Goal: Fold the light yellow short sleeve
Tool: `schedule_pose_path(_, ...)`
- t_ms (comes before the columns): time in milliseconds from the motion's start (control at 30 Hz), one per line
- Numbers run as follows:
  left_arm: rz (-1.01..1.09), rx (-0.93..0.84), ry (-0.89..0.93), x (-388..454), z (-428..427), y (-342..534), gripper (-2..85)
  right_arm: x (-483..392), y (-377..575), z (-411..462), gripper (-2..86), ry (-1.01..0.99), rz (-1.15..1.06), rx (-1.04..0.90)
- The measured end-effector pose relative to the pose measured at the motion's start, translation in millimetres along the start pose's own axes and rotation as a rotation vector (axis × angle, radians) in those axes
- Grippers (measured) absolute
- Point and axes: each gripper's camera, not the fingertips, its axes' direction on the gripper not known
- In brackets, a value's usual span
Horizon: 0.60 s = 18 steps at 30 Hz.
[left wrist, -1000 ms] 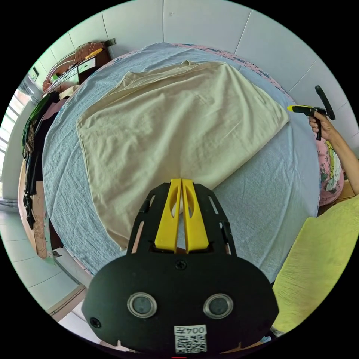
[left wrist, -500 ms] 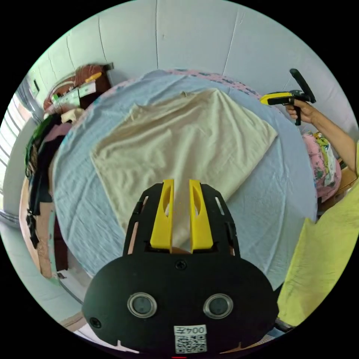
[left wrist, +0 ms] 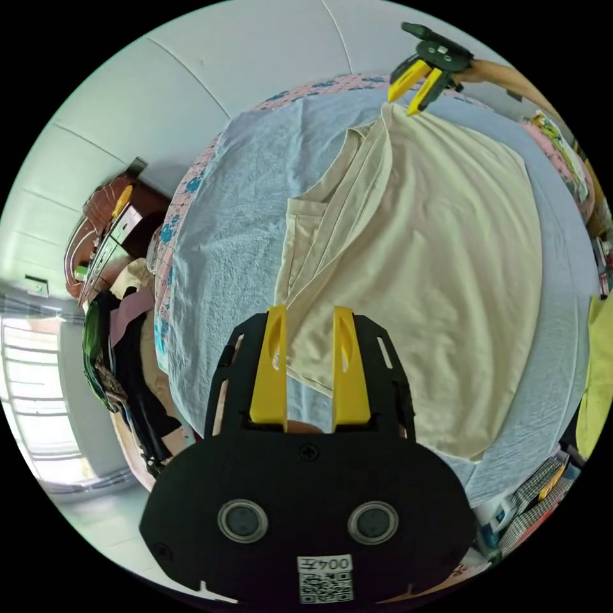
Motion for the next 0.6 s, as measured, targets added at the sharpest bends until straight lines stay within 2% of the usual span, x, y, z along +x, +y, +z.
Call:
schedule_pose_path(300, 0.129, -0.074, 0.081, -13.0, 51.7, -37.9, 11.0, -1.6, -54.7, 40.8, 10.2, 0.053, -0.223, -0.147)
schedule_pose_path(600, 0.127, -0.095, 0.072, -14.2, 75.6, -33.2, 4.0, 4.6, -68.3, 56.0, 0.5, 0.031, -0.237, -0.146)
